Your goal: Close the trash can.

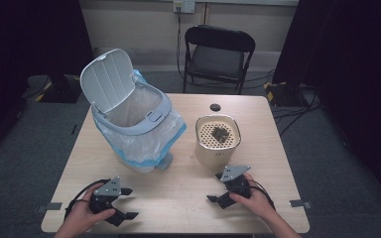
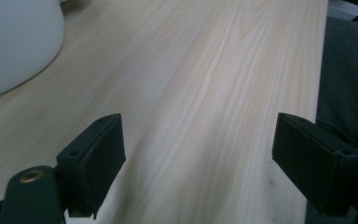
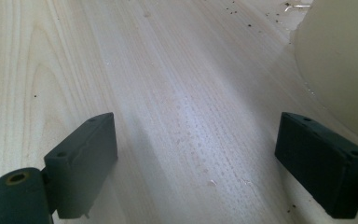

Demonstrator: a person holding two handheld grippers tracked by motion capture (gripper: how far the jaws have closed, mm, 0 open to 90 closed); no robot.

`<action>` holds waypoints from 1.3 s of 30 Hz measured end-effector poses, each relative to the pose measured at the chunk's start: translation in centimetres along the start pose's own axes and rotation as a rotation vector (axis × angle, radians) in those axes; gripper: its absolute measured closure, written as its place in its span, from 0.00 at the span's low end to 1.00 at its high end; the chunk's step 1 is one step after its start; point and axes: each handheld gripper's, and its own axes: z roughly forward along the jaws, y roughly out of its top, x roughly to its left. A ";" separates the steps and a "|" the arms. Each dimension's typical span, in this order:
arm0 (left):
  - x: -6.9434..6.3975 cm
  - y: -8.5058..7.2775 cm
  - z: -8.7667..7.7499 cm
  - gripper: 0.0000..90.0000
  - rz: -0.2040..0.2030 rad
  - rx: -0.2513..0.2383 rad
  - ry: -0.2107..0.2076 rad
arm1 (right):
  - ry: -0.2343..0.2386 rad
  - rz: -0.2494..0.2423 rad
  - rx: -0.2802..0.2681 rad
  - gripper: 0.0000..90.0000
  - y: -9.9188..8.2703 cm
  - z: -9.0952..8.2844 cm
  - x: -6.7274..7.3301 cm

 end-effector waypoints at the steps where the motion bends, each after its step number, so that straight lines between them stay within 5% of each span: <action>1: 0.2 0.0 -0.3 0.18 -0.013 -0.003 -0.002 | 0.000 -0.001 -0.001 0.14 0.0 0.0 0.0; 13: 2.0 1.5 -5.1 0.18 -0.145 -0.030 0.089 | -0.001 -0.001 0.000 0.14 0.0 0.0 0.0; 23: 3.2 2.4 -8.3 0.18 -0.172 -0.043 0.103 | -0.005 0.004 0.000 0.13 0.0 0.0 0.1; 39: 5.3 5.8 -14.2 0.18 -0.202 -0.069 0.193 | -0.009 0.009 0.001 0.13 0.0 0.0 0.1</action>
